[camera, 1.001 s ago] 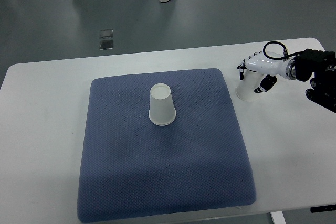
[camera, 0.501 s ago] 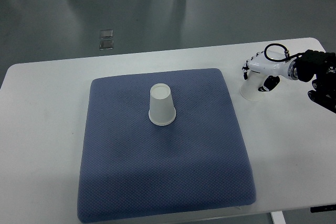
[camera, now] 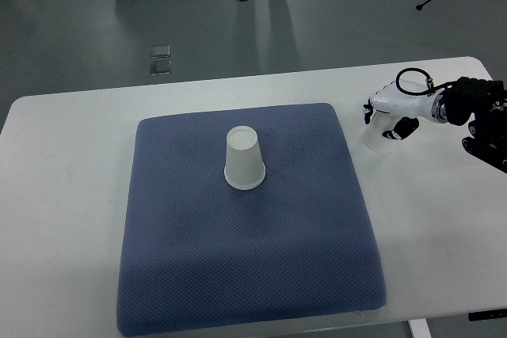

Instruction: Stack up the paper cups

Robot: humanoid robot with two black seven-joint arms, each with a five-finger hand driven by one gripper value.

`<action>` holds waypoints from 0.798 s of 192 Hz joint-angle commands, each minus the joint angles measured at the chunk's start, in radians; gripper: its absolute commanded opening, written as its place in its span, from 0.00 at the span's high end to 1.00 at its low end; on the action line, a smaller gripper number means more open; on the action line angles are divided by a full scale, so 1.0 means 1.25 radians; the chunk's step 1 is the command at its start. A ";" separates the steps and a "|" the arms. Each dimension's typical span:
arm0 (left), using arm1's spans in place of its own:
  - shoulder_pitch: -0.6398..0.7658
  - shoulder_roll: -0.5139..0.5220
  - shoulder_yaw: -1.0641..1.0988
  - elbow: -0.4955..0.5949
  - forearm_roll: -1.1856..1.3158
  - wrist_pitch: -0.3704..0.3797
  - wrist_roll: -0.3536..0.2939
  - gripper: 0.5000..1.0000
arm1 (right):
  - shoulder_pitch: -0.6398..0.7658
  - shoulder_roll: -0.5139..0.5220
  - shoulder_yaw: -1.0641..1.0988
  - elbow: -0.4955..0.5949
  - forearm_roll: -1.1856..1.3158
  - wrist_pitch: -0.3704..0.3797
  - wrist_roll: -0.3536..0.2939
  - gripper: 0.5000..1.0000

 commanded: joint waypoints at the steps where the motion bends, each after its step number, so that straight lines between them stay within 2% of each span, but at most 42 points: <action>1: 0.000 0.000 -0.001 0.000 0.000 0.000 0.000 0.00 | 0.000 0.005 0.002 0.000 0.001 0.006 0.000 0.77; 48: 0.000 0.000 0.001 0.000 0.000 0.000 0.000 0.00 | 0.001 0.005 0.006 0.000 0.006 0.027 0.000 1.00; 130: 0.000 0.000 -0.001 0.000 0.000 0.000 0.000 0.00 | 0.006 0.007 0.007 0.006 0.022 0.027 0.002 1.00; 134: 0.000 0.000 -0.001 0.000 0.000 0.000 0.000 0.00 | 0.007 0.007 0.007 0.008 0.023 0.027 0.005 0.94; 137: 0.000 0.000 -0.001 0.000 0.000 0.000 0.000 0.00 | 0.008 0.007 0.007 0.010 0.023 0.027 0.010 0.84; 138: 0.000 0.000 -0.001 0.000 0.000 0.000 0.000 0.00 | 0.008 0.007 0.007 0.010 0.023 0.027 0.010 0.84; 139: 0.000 0.000 -0.001 0.000 0.000 0.000 0.000 0.00 | 0.008 0.006 0.007 0.010 0.023 0.027 0.013 0.79; 140: 0.000 0.000 -0.001 0.000 0.000 0.000 0.000 0.00 | 0.008 0.006 0.007 0.010 0.023 0.027 0.014 0.79; 141: 0.000 0.000 -0.001 0.000 0.000 0.000 0.000 0.00 | 0.009 0.006 0.007 0.011 0.024 0.027 0.017 0.73; 142: 0.000 0.000 -0.001 0.000 0.000 0.000 0.000 0.00 | 0.009 0.006 0.007 0.011 0.024 0.027 0.017 0.73; 143: 0.000 0.000 0.001 0.000 0.000 0.000 0.000 0.00 | 0.009 0.006 0.007 0.012 0.024 0.027 0.021 0.67; 144: 0.000 0.000 0.001 0.000 0.000 0.000 0.000 0.00 | 0.009 0.006 0.007 0.012 0.024 0.027 0.021 0.67; 147: 0.000 0.000 -0.001 0.000 0.000 0.000 0.000 0.00 | 0.011 0.005 0.007 0.014 0.025 0.027 0.028 0.57; 153: 0.000 0.000 -0.001 0.000 0.000 0.000 0.000 0.00 | 0.012 0.005 0.007 0.014 0.025 0.027 0.037 0.46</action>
